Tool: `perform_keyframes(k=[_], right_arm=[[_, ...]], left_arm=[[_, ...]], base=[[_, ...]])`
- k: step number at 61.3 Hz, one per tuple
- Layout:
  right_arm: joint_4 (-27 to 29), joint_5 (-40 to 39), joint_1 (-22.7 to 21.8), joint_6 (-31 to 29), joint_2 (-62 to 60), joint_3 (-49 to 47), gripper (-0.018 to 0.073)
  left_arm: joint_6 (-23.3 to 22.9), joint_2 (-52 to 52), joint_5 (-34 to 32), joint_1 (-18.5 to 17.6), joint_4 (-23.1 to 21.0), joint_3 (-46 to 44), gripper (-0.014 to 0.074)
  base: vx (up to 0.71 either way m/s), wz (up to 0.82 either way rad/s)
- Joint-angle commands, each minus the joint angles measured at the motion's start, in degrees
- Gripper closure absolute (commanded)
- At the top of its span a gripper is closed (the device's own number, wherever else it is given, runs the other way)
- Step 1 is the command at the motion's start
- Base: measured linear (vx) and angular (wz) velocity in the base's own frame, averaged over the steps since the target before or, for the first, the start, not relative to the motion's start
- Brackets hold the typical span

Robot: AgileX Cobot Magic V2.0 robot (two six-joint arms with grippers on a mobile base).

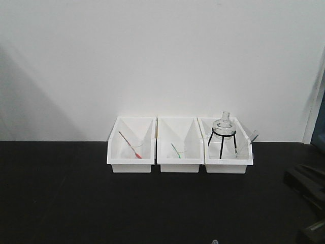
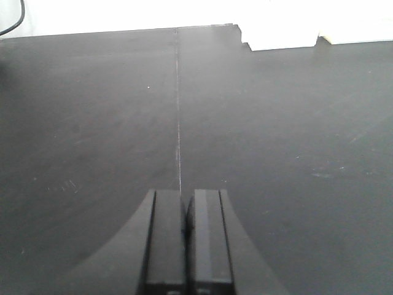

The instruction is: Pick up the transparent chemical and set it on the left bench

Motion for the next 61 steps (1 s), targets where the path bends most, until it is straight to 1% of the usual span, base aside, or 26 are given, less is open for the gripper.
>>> perform_keyframes(k=[1, 6, 7, 9, 28, 32, 34, 37, 39, 40, 42, 43, 45, 46, 50, 51, 53, 54, 56, 61], right_arm=[[-5.86, 2.53, -0.26, 1.69, -4.75, -1.45, 0.0568], [-9.22, 3.17, -0.26, 1.69, -8.10, -1.45, 0.0566], [-10.82, 3.12, -0.26, 1.63, -10.45, -1.45, 0.0567], [-11.14, 3.12, -0.26, 1.63, -11.28, -1.45, 0.0567], [-11.39, 3.43, -0.26, 1.52, -13.93, -1.45, 0.0567], [-10.74, 3.81, -0.26, 1.52, -13.71, -1.45, 0.0567], [-9.43, 4.08, -0.26, 1.39, -13.66, -1.45, 0.0567], [-6.19, 5.63, -0.26, 0.38, -13.31, -1.45, 0.0567], [-2.67, 7.77, -0.26, -2.05, -12.88, -1.45, 0.0567], [-0.01, 8.87, -0.26, -3.39, -12.64, -1.45, 0.0567], [4.09, 12.29, -0.26, -7.52, -12.25, -1.45, 0.0567], [7.63, 14.57, -0.26, -10.40, -11.93, -1.45, 0.0567], [12.77, 17.61, -0.26, -14.66, -11.48, -1.45, 0.0567], [16.65, 19.91, -0.26, -18.22, -11.19, -1.45, 0.0567], [26.47, 25.76, -0.26, -28.53, -10.27, -1.45, 0.0567], [29.65, 27.59, -0.26, -32.31, -10.05, -1.45, 0.0567], [33.96, 29.79, -0.26, -36.93, -9.80, -1.45, 0.0567], [35.39, 31.15, -0.26, -40.06, -9.79, -1.45, 0.0567], [38.52, 32.77, -0.26, -44.49, -9.74, -1.45, 0.0567], [43.96, 34.19, -0.26, -50.83, -10.23, -1.45, 0.0567]], left_arm=[[-0.45, -1.10, -4.49, -0.10, -0.04, 0.93, 0.0600], [-0.45, -1.10, -4.49, -0.10, -0.04, 0.93, 0.0600], [-0.45, -1.10, -4.49, -0.10, -0.04, 0.93, 0.0600], [-0.45, -1.10, -4.49, -0.10, -0.04, 0.93, 0.0600], [-0.45, -1.10, -4.49, -0.10, -0.04, 0.93, 0.0600], [-0.45, -1.10, -4.49, -0.10, -0.04, 0.93, 0.0600], [-0.45, -1.10, -4.49, -0.10, -0.04, 0.93, 0.0600], [-0.45, -1.10, -4.49, -0.10, -0.04, 0.93, 0.0600], [-0.45, -1.10, -4.49, -0.10, -0.04, 0.93, 0.0600], [-0.45, -1.10, -4.49, -0.10, -0.04, 0.93, 0.0600], [-0.45, -1.10, -4.49, -0.10, -0.04, 0.93, 0.0600], [-0.45, -1.10, -4.49, -0.10, -0.04, 0.93, 0.0600], [-0.45, -1.10, -4.49, -0.10, -0.04, 0.93, 0.0600], [-0.45, -1.10, -4.49, -0.10, -0.04, 0.93, 0.0600], [-0.45, -1.10, -4.49, -0.10, -0.04, 0.93, 0.0600], [-0.45, -1.10, -4.49, -0.10, -0.04, 0.93, 0.0600], [-0.45, -1.10, -4.49, -0.10, -0.04, 0.93, 0.0600], [-0.45, -1.10, -4.49, -0.10, -0.04, 0.93, 0.0600], [-0.45, -1.10, -4.49, -0.10, -0.04, 0.93, 0.0600], [-0.45, -1.10, -4.49, -0.10, -0.04, 0.93, 0.0600]], base=[[0.00, 0.00], [0.00, 0.00], [0.00, 0.00], [0.00, 0.00], [0.00, 0.00], [0.00, 0.00], [0.00, 0.00], [0.00, 0.00], [0.00, 0.00], [0.00, 0.00], [0.00, 0.00], [0.00, 0.00], [0.00, 0.00], [0.00, 0.00], [0.00, 0.00], [0.00, 0.00], [0.00, 0.00], [0.00, 0.00], [0.00, 0.00], [0.00, 0.00]])
